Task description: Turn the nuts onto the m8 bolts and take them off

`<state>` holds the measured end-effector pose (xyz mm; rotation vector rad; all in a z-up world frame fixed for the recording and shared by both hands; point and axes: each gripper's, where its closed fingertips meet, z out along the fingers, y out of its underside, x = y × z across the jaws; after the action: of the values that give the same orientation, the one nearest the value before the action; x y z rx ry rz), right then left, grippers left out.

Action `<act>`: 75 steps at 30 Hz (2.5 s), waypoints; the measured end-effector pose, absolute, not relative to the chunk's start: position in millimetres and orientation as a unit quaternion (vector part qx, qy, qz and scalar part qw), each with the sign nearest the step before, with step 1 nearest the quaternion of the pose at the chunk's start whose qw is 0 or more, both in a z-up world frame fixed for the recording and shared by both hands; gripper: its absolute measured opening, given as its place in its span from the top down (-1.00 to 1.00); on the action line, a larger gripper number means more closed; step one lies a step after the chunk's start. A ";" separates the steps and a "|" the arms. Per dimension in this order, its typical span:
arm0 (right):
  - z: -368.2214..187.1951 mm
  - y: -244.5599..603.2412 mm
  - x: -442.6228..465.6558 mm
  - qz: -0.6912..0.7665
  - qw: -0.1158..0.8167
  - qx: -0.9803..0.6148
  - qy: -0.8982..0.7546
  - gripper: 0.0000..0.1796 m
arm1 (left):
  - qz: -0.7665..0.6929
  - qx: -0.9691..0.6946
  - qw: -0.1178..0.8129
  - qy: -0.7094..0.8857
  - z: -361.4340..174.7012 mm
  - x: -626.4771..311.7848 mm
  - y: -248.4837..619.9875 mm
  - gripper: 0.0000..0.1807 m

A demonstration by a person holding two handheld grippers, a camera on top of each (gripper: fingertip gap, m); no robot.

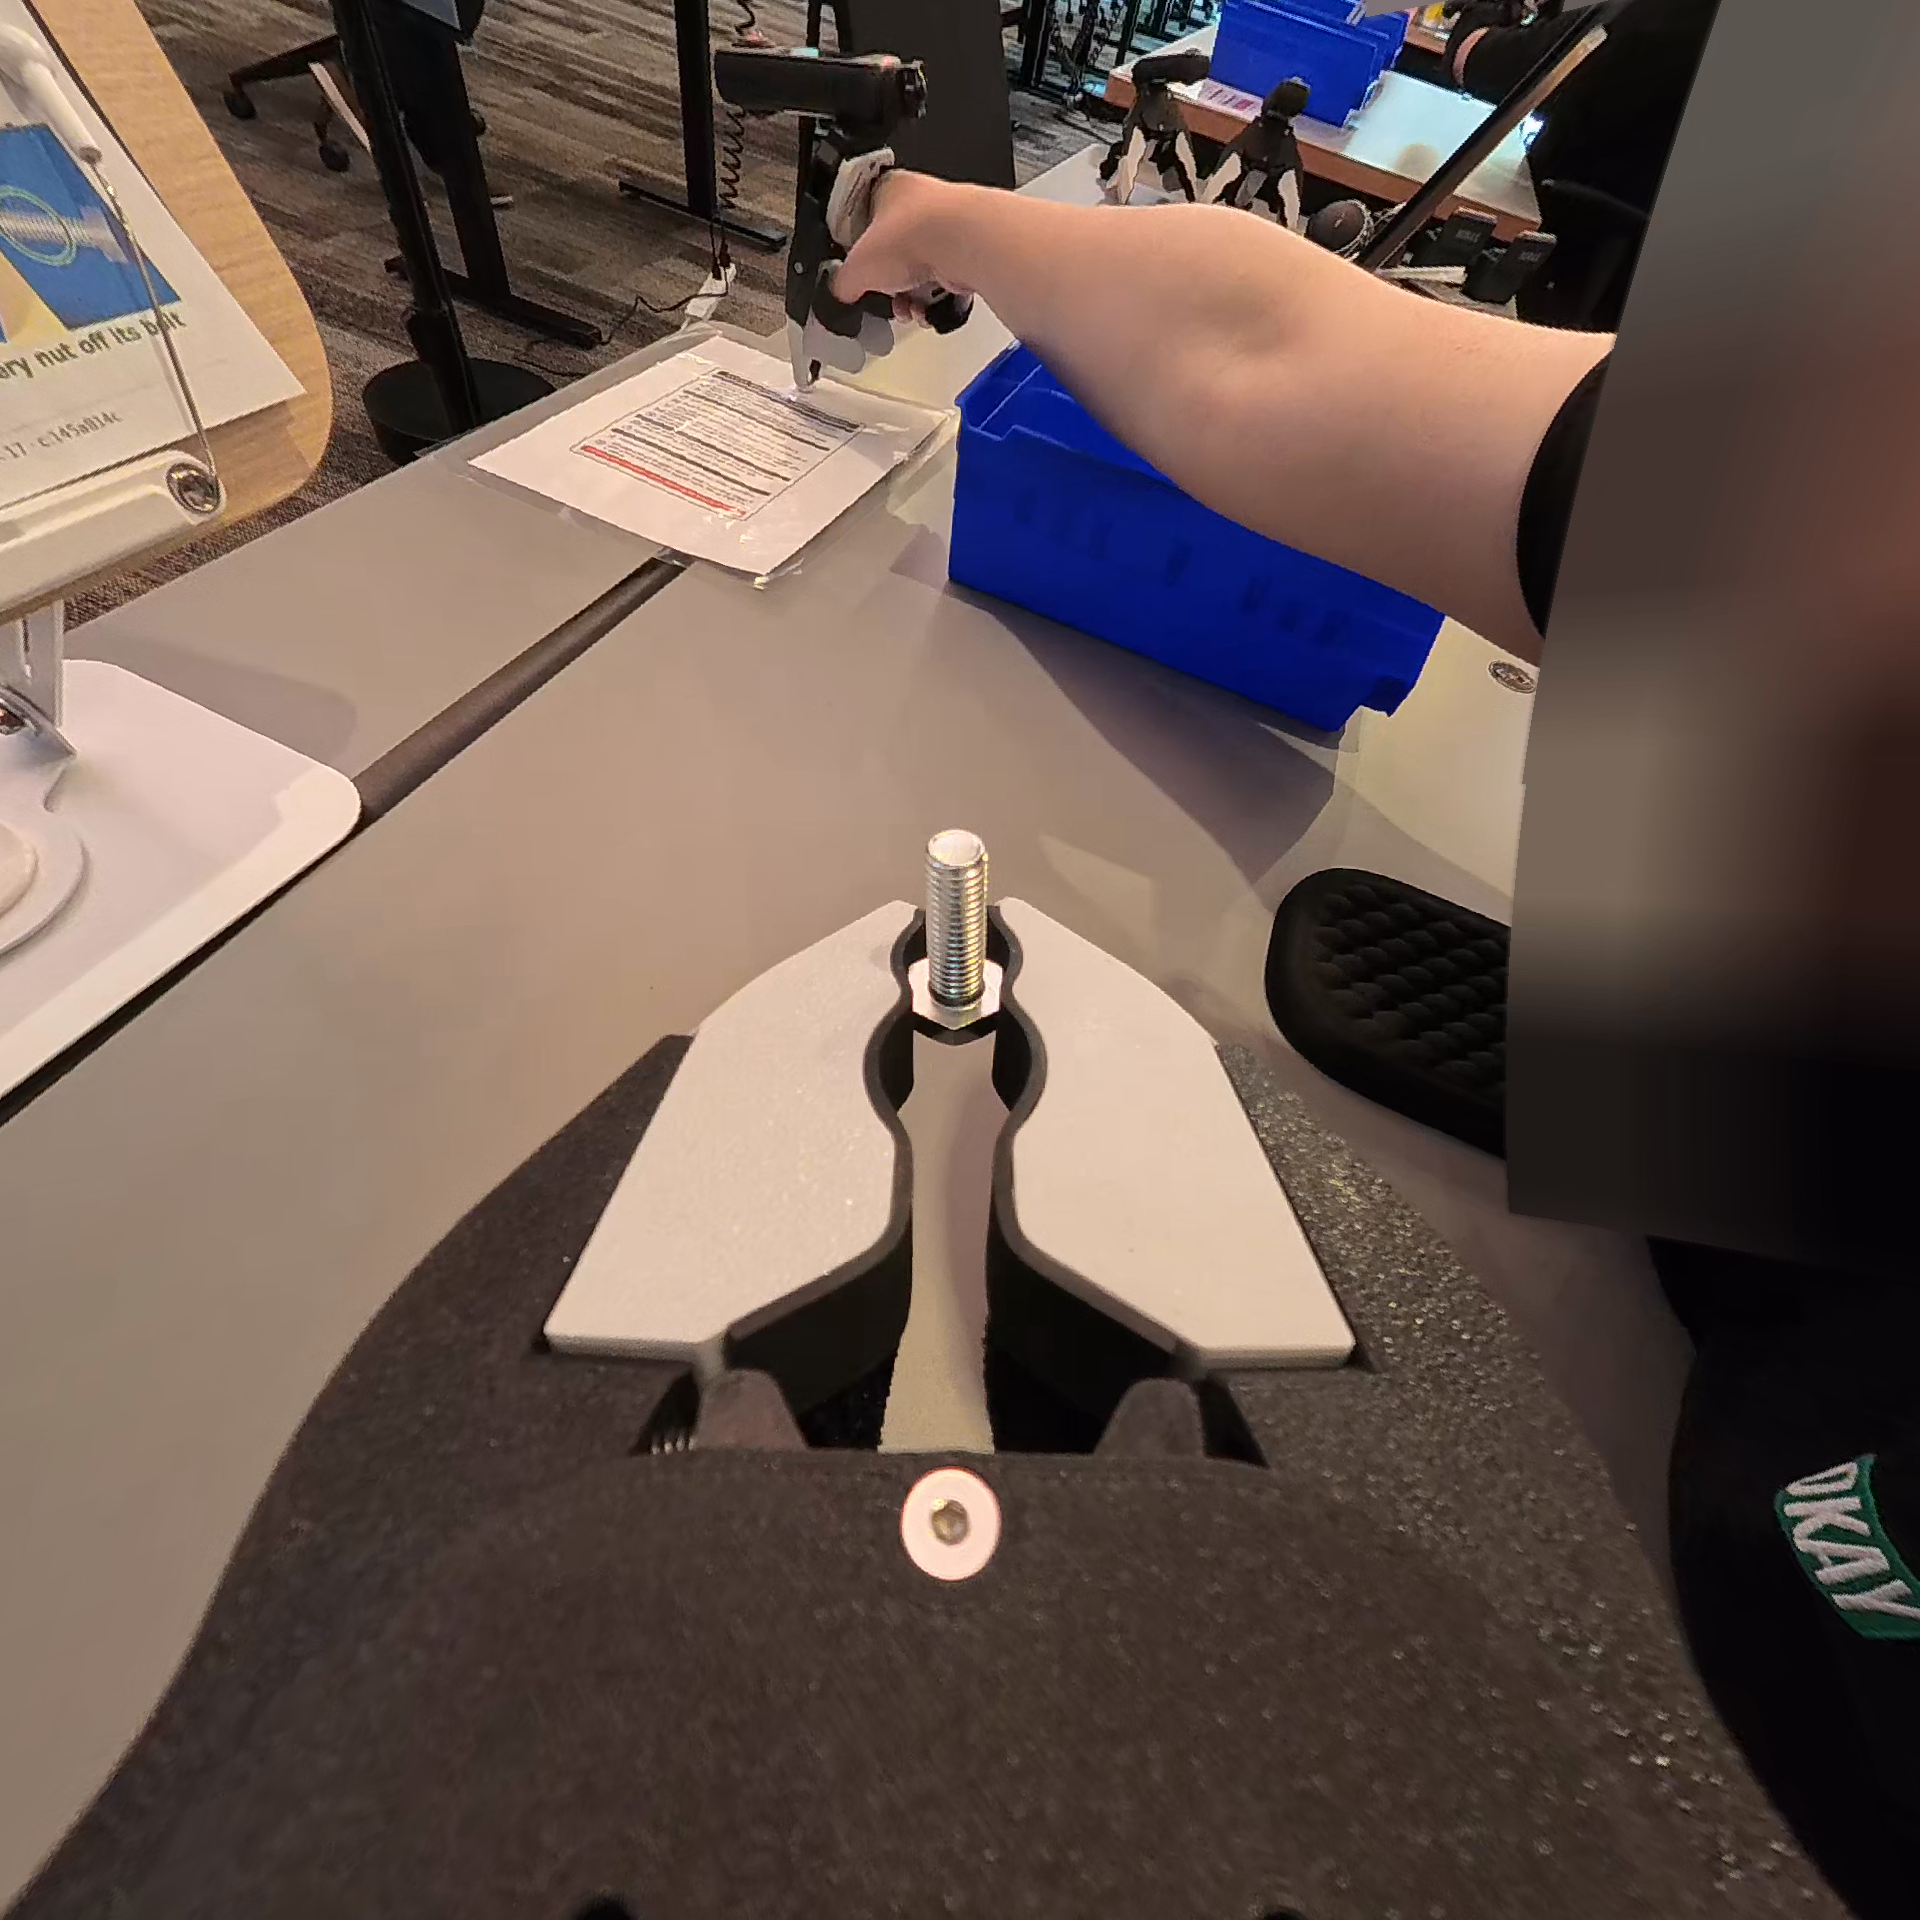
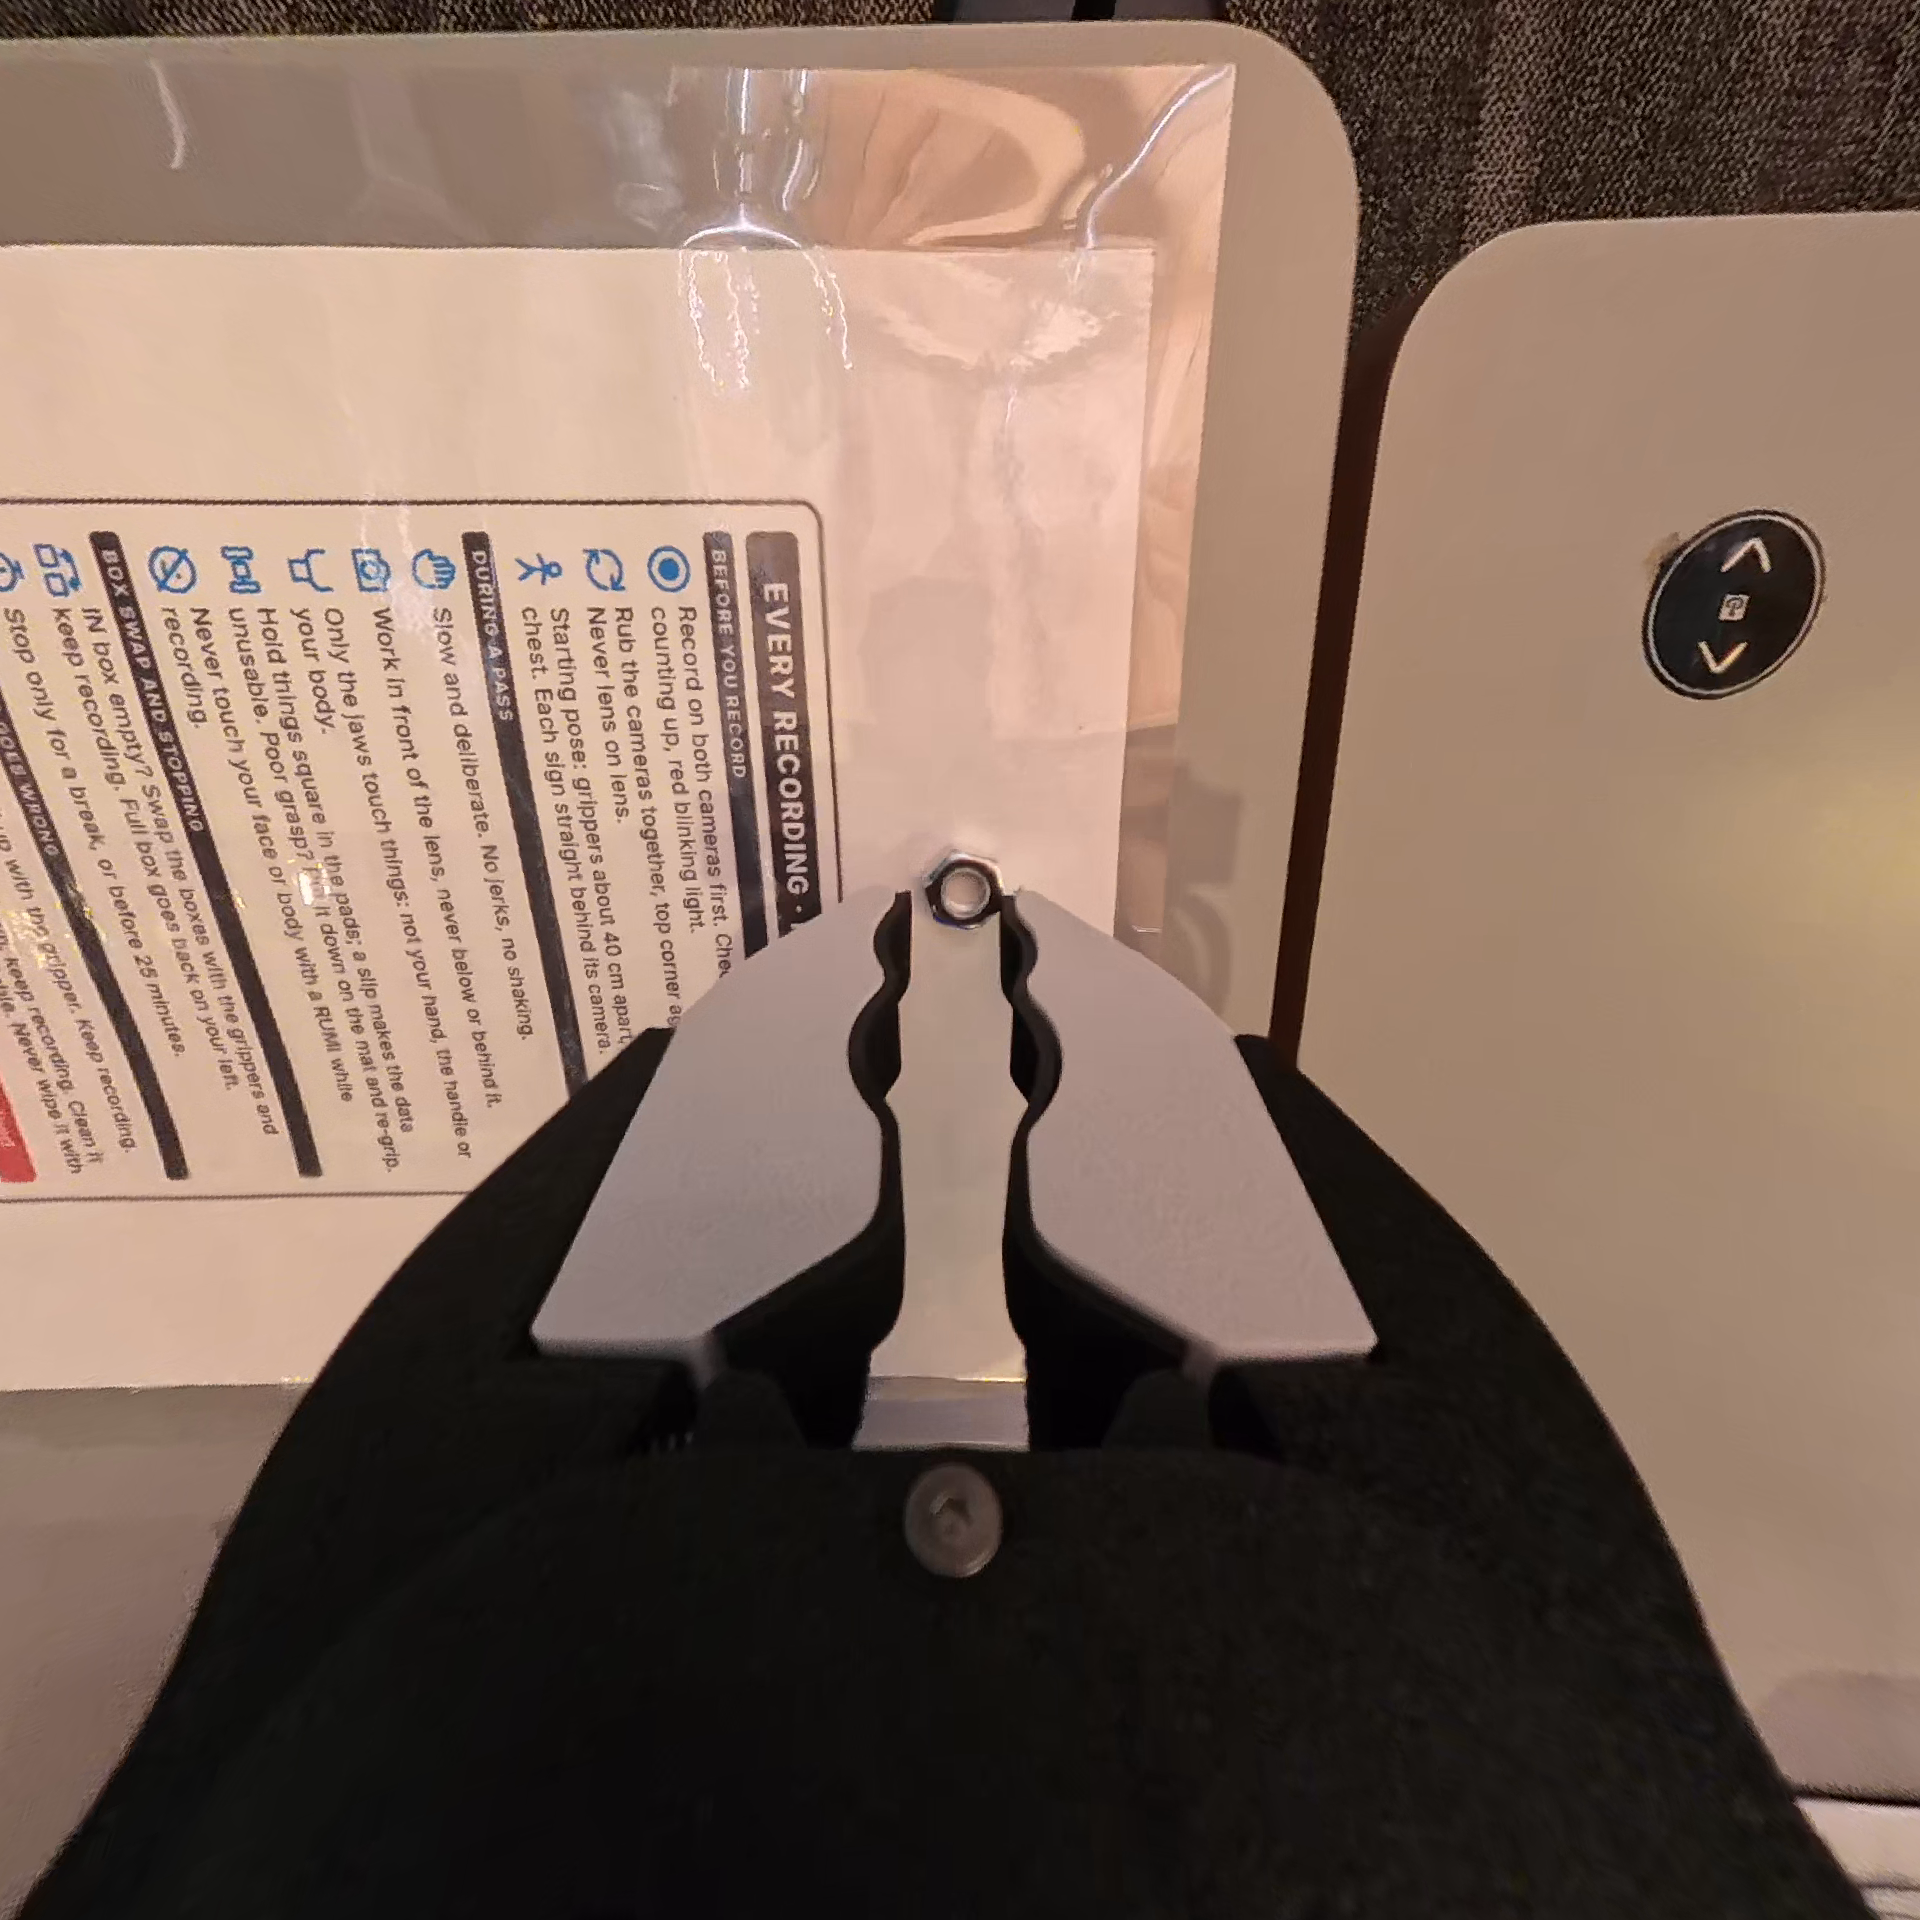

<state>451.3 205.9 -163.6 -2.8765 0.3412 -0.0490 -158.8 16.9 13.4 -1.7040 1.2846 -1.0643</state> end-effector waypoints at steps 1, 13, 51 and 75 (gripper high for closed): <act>-163.7 206.6 451.8 -0.020 0.123 -0.986 0.114 0.83 | -0.414 -0.664 0.369 0.501 13.0 -158.6 16.8 0.89; -168.0 206.6 449.4 -0.018 0.115 -0.989 0.093 0.82 | -0.415 -0.665 0.363 0.504 10.3 -156.8 15.8 0.89; -26.5 168.6 268.8 0.146 0.241 -0.924 -0.257 0.84 | -0.402 -0.654 0.384 0.513 13.5 -150.9 15.4 0.89; 126.0 -86.5 -165.6 0.149 0.167 -0.654 -0.723 0.84 | -0.520 -0.550 0.331 0.564 65.1 -145.9 -88.9 0.89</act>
<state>-165.6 -86.5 126.0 -1.8618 -2.0563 0.4235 -145.9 -88.9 65.1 -1.4379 1.4731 -1.3584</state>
